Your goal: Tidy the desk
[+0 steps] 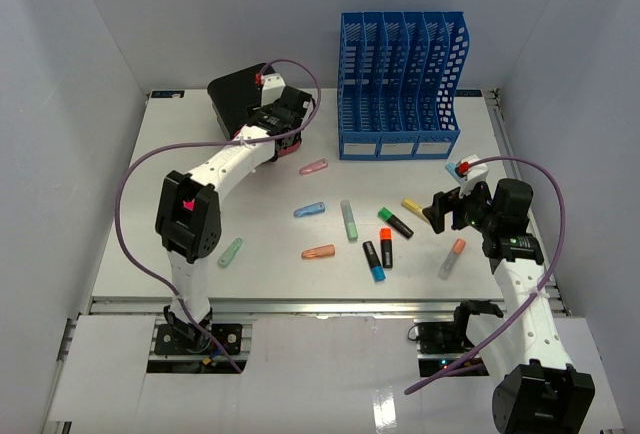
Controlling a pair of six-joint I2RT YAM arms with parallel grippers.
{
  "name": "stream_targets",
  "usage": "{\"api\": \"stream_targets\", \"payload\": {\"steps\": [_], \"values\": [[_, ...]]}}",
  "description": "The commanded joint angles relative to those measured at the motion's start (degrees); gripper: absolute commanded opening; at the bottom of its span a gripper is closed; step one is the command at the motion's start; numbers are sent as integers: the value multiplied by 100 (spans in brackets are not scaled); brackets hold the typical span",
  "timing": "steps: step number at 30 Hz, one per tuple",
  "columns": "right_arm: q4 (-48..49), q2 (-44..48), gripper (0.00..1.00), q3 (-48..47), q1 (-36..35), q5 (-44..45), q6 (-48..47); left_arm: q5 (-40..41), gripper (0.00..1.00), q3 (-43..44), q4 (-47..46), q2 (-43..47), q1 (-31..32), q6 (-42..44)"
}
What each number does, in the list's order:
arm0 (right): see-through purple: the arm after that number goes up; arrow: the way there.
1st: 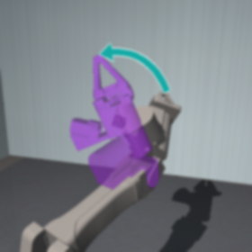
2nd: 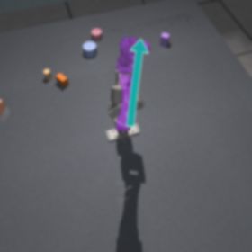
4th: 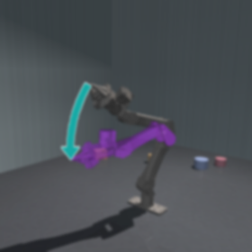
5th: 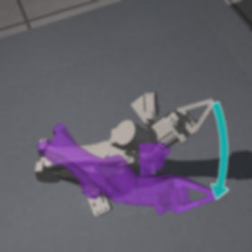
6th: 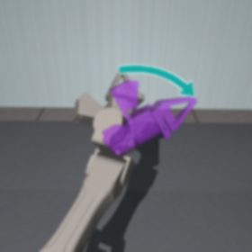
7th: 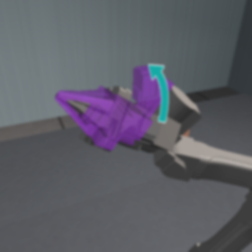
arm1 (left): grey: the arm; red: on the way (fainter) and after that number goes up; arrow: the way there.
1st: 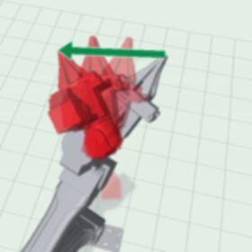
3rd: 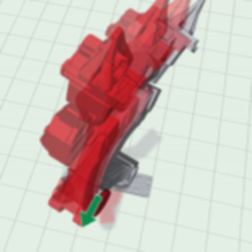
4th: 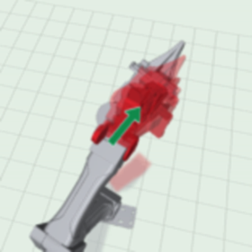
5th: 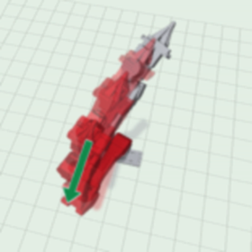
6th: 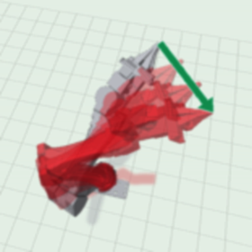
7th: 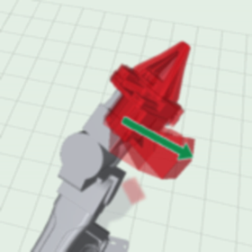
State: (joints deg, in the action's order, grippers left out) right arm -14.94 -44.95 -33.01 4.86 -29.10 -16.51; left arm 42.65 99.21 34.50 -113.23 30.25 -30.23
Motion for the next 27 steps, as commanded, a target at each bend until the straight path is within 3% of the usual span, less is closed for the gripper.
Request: {"api": "stream_targets", "payload": {"steps": [1, 5, 9, 13, 16, 27], "values": [[26, 12, 90, -241, 23, -86, 25, 42, 69, 418, 13, -70, -11, 71], [26, 4, 90, -241, 23, -52, 17, 68, 55, 660, 22, -244, -98, 149], [26, -21, 90, -244, 23, -43, 22, 55, 51, 621, 24, -256, -140, 142], [35, -53, 90, -249, 23, -47, 25, -39, 33, 464, 13, -152, -160, 89], [35, -63, 90, -249, 18, -46, 22, -212, 25, 335, 13, 53, -122, 4], [35, -75, 90, -249, 23, -60, 9, -170, 24, -483, 4, 855, 535, -308]]}}
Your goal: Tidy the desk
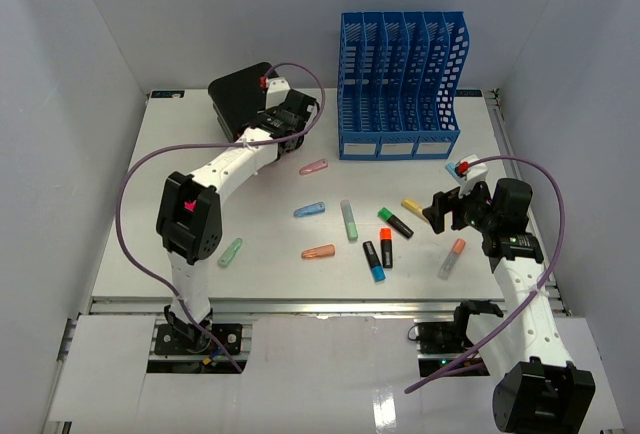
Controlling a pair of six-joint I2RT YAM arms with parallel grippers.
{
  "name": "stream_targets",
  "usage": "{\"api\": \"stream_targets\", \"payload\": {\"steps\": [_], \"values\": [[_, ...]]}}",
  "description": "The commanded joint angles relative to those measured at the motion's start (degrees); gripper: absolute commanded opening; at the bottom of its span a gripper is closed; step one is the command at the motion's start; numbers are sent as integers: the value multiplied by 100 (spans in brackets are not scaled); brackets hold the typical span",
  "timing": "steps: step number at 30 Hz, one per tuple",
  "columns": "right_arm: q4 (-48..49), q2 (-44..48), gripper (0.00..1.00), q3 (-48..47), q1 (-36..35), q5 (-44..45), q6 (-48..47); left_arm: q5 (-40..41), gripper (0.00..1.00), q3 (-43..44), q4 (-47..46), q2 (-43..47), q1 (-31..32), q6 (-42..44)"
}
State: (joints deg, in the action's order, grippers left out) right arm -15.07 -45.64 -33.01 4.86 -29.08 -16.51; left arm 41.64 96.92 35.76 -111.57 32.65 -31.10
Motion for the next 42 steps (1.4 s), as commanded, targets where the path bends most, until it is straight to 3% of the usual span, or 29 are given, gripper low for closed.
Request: {"api": "stream_targets", "payload": {"steps": [1, 17, 42], "values": [[44, -6, 90, -246, 23, -70, 8, -61, 24, -361, -118, 793, 343, -302], [44, -6, 90, -241, 19, -115, 8, 11, 23, -921, -95, 1507, 871, -735], [47, -22, 90, -240, 23, -150, -9, -154, 19, -1284, -77, 2104, 963, -934]]}}
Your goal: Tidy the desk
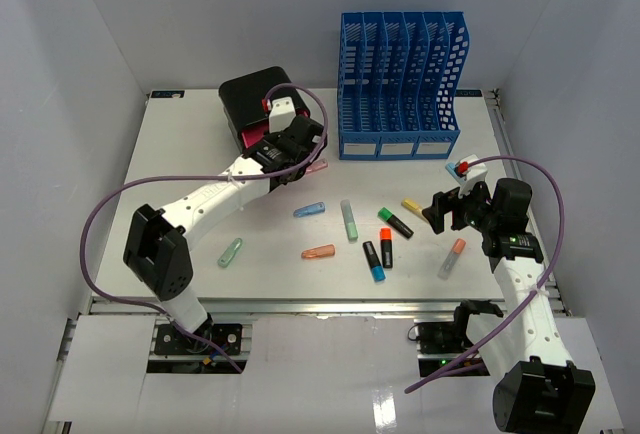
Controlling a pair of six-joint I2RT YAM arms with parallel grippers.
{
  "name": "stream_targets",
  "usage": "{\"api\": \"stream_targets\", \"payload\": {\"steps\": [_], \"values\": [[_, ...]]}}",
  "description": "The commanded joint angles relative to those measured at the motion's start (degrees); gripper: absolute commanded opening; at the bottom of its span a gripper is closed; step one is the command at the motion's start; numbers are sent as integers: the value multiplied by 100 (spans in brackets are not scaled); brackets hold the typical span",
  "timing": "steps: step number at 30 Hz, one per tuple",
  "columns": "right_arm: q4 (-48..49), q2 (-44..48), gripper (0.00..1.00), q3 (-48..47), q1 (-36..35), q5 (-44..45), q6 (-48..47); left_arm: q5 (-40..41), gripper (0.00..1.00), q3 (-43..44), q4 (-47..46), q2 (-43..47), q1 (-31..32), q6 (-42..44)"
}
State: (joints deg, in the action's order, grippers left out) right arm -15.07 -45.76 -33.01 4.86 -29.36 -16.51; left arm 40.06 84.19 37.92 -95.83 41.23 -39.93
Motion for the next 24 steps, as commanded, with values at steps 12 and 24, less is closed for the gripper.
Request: {"api": "stream_targets", "payload": {"steps": [12, 24], "values": [[39, 5, 90, -223, 23, -122, -2, -173, 23, -610, -311, 523, 130, -398], [39, -21, 90, -214, 23, -126, -14, -315, 40, -899, -320, 684, 302, -550]]}}
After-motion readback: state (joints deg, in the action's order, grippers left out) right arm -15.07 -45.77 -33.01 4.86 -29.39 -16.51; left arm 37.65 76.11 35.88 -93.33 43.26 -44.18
